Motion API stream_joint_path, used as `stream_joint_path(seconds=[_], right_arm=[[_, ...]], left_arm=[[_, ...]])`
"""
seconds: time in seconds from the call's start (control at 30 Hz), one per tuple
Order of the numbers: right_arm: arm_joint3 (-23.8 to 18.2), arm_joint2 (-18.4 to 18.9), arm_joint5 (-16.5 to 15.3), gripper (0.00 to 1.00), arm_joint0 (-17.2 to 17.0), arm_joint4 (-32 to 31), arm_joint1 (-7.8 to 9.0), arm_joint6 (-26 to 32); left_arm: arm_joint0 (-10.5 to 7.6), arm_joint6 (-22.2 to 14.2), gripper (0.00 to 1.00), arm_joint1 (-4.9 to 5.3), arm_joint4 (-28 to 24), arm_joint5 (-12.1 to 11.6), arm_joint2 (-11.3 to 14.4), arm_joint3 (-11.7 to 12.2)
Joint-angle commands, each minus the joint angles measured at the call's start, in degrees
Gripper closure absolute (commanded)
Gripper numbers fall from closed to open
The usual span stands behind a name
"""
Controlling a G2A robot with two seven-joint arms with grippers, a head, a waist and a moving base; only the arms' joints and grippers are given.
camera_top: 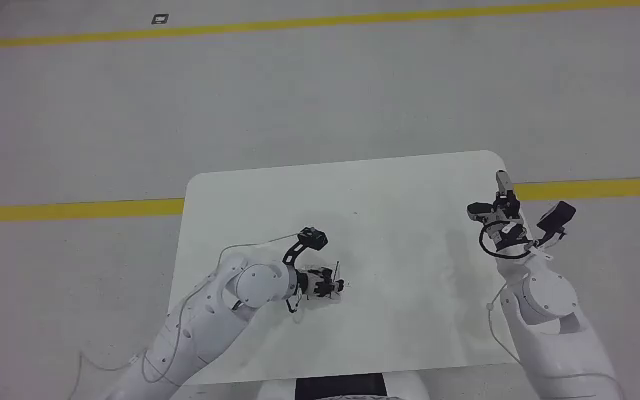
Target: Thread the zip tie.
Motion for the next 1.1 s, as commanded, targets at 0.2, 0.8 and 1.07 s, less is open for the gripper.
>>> stream_joint_path(seconds=[0.2,0.8,1.07], right_arm=[[0.00,0.00,0.00,0.00,0.00,0.00,0.00,0.00],[0.00,0.00,0.00,0.00,0.00,0.00,0.00,0.00],[0.00,0.00,0.00,0.00,0.00,0.00,0.00,0.00]], left_arm=[[-0.60,-0.14,0.82,0.16,0.77,1.49,0.74,0.52],[-3.76,1.44,0.92,-0.54,1.18,3.26,4.14,3.89],[-4.74,1.33,0.83,-0.73,0.17,2.98,5.02,5.05]])
